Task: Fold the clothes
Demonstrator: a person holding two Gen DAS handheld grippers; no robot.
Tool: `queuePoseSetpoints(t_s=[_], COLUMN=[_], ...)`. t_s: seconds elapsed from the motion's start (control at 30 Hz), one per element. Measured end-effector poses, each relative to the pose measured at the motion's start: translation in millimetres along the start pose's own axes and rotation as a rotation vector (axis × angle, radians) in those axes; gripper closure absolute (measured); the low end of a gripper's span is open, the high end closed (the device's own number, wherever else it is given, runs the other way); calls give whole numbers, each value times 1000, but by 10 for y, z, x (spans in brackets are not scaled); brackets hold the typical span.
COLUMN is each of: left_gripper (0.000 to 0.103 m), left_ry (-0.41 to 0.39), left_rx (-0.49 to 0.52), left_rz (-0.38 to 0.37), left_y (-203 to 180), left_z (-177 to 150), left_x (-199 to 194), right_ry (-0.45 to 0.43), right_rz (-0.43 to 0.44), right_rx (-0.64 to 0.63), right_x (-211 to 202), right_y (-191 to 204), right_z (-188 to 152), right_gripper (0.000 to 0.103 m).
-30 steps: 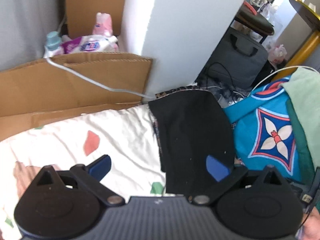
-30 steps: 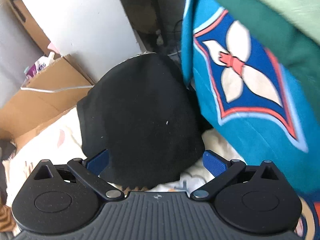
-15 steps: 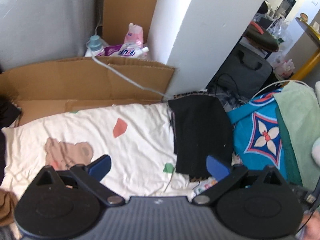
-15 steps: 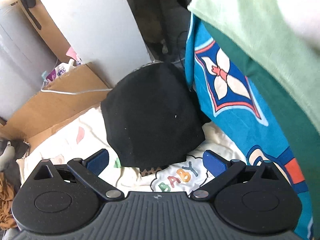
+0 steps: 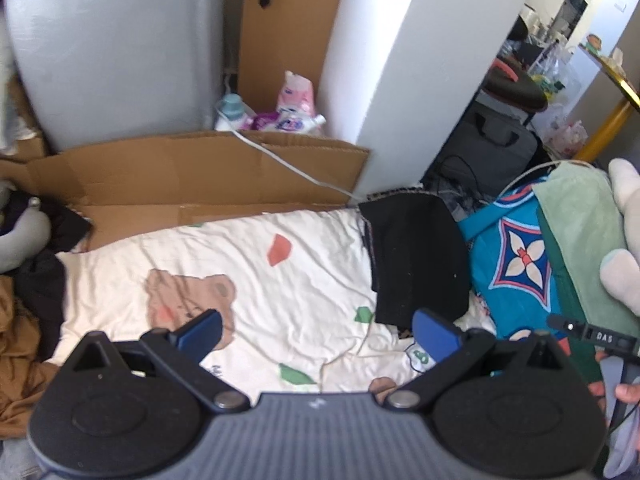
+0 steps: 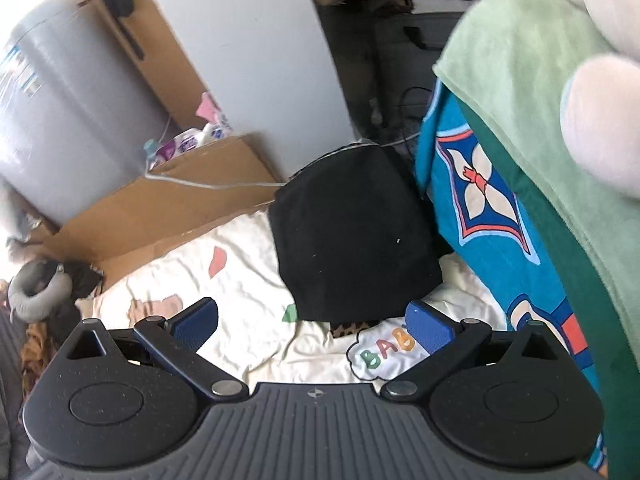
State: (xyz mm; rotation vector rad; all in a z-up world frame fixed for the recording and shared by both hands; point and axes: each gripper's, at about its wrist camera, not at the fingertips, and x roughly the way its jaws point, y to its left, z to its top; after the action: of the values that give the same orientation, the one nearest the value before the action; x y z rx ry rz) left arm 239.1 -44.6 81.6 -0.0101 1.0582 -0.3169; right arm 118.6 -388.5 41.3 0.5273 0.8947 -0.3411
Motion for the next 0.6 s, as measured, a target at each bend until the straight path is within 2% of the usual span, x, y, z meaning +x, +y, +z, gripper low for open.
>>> queuePoseSetpoints(t_s=[0.27,0.37,0.53,0.6], left_gripper=[0,0,0,0], left_ry=[-8,-6,-39,-52], left_rx=[-26,-18,-11,-23], left_rz=[38,73,101,115], left_y=[482,624,798,850], left_z=[-396,-538,-751,-832], left_x=[-502,-597,-877,-989], right_ry=[4,6,9,7], right_rz=[62,72,70,95], right_rx=[-93,-85,-154,-162], right_x=[-494,-598,-718,-784], right_y=[400,467,638,672], right_z=[-32,-72,-162,-211], right_gripper=[0,0,0,0])
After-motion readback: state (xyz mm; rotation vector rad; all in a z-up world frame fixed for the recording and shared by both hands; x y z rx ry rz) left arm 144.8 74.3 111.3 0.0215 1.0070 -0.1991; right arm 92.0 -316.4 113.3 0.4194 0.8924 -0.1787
